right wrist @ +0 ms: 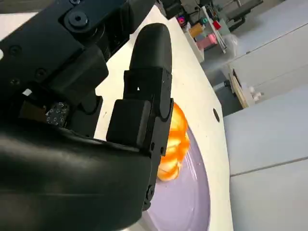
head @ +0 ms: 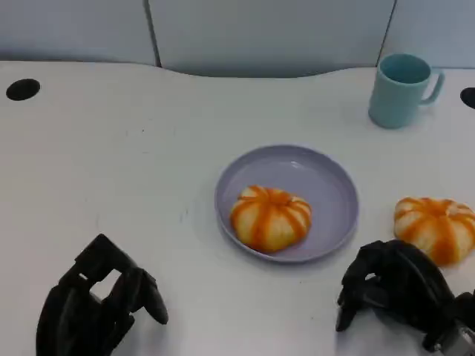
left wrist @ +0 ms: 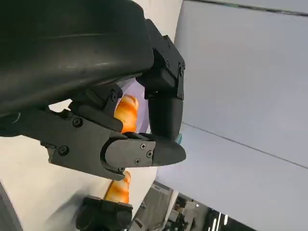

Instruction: Grasp the bread from the table and place it into the plate.

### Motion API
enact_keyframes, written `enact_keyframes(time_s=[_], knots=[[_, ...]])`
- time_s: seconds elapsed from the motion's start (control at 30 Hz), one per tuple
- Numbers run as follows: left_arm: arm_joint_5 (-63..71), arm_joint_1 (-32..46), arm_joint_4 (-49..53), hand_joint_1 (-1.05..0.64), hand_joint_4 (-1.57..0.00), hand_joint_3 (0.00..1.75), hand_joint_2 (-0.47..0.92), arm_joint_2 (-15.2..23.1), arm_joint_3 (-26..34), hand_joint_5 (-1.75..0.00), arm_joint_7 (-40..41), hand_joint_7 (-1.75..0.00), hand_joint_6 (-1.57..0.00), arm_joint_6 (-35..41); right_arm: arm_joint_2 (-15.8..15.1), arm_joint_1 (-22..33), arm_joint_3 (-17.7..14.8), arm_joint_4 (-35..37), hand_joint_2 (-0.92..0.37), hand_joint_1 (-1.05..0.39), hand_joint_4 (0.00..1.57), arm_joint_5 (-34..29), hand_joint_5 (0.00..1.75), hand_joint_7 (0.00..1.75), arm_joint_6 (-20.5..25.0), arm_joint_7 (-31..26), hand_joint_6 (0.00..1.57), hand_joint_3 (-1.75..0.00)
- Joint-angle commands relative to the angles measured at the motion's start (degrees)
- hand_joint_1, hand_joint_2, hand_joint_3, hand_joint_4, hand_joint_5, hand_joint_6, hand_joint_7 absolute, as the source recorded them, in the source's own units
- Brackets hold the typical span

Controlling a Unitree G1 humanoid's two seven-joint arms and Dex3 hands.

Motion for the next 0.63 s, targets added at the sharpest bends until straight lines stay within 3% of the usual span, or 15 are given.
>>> enact_keyframes(time_s=[0.03,0.63], knots=[[0.27,-0.67,1.35,-0.5,-0.87,0.32,0.92,0.13,0.82,-1.75,-1.22,-1.75,-0.61,-0.51,-1.36,-0.41,-0.94,1.71,-0.56,-1.05,1.57,0.27,0.58,0.34,-0.54,1.13,1.57,-0.01],[0.73,-1.43,2.85,-0.51,-0.82,0.3,0.92,-0.23,1.99,-1.75,-3.05,-1.75,-0.56,-0.67,-1.54,-1.07,-1.55,3.18,-0.56,-1.05,1.57,0.02,0.59,0.36,-0.9,1.02,1.57,0.0]])
